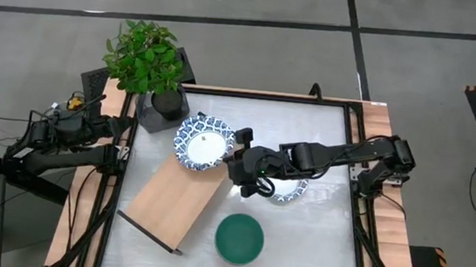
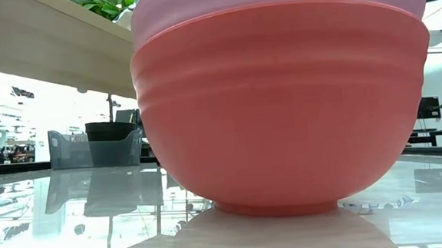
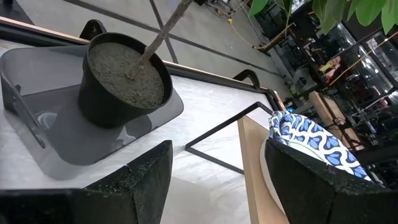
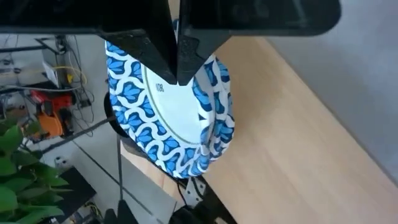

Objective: Place and stack bowls onto a shelf
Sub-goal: Stack the white patterned bowl on the white patterned bowl on the shelf

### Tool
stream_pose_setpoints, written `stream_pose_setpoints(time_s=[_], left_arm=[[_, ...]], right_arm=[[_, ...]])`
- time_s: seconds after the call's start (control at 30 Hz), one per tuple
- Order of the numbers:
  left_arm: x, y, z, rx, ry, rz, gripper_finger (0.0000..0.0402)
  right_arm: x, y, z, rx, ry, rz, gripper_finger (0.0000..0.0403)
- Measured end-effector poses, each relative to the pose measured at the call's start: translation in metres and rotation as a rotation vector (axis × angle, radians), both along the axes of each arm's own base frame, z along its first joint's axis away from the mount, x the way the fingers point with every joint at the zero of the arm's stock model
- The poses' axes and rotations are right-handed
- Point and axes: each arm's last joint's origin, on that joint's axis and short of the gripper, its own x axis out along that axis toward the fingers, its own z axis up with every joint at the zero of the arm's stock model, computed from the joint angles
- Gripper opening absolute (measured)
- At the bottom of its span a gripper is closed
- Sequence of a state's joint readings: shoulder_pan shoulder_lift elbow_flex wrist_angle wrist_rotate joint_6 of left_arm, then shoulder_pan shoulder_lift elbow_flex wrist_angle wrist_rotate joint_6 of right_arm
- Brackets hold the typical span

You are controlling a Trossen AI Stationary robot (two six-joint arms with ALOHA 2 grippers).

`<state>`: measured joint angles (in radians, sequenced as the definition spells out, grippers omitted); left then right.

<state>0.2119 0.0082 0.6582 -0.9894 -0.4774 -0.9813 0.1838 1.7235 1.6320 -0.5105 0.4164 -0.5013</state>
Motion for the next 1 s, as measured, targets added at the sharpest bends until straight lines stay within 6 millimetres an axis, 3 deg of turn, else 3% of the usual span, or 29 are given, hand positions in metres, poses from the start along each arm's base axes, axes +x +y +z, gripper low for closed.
stream_pose_setpoints(time_s=[0.37, 0.53, 0.77, 1.0], left_arm=[[0.0, 0.0, 0.0, -0.002, -0.002, 0.002, 0.0242], [0.0, 0.0, 0.0, 0.004, -0.001, 0.02, 0.0242], [0.0, 0.001, 0.0, 0.001, -0.005, 0.029, 0.0242], [-0.001, 0.001, 0.0, 0.0, -0.007, 0.035, 0.0242]], right_arm=[[0.001, -0.014, -0.019, 0.033, 0.064, -0.009, 0.0021], [0.002, -0.024, -0.017, 0.064, 0.04, -0.047, 0.0034], [0.004, -0.034, -0.018, 0.125, 0.04, -0.036, 0.0018], [0.005, -0.037, -0.017, 0.142, 0.028, -0.028, 0.0039]])
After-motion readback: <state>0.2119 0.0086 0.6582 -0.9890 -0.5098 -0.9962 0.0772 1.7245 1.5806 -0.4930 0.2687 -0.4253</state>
